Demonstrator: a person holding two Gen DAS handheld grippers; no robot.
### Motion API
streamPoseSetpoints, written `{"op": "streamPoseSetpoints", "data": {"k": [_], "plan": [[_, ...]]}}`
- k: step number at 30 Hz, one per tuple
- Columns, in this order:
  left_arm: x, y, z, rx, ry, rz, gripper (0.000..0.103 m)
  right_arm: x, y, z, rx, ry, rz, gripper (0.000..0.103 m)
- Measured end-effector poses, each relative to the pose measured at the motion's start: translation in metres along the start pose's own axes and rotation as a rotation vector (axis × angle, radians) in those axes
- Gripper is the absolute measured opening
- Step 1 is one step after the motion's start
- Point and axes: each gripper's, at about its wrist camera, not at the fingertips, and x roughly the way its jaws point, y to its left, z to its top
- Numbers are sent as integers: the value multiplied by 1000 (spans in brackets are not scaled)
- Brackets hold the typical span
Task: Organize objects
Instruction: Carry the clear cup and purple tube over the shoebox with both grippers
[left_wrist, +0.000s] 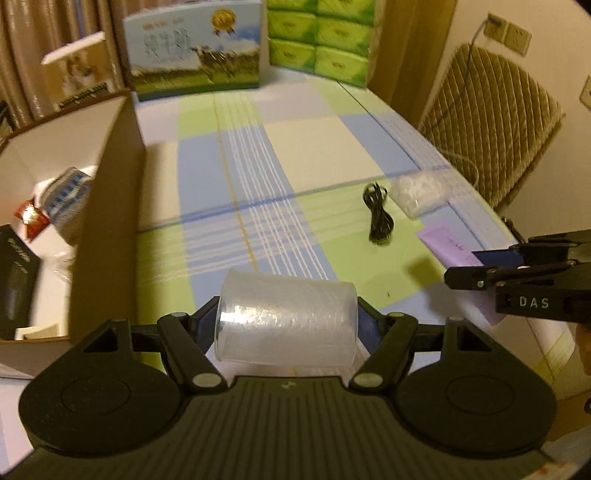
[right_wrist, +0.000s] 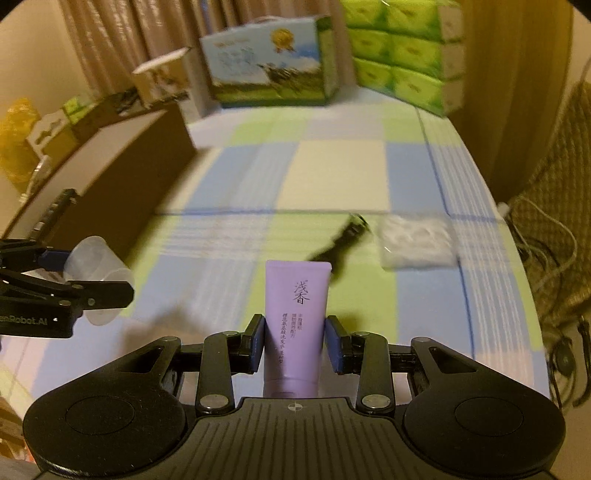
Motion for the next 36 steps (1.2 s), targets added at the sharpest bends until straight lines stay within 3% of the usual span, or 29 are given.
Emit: {"op": "streamPoseSetpoints", "data": {"k": [11, 24, 30, 36], "plan": [[-55, 47, 3, -94, -101, 76, 70, -8, 65, 35, -83, -57, 156, 32], [-105, 142, -5, -213, -168, 236, 70, 20, 174, 84, -163, -74, 399, 32], [-108, 183, -4, -242, -172, 266, 70, 48, 211, 108, -162, -76, 429, 32], [-96, 217, 12, -245, -172, 269, 70, 82, 230, 131, -160, -76, 394, 32]]}}
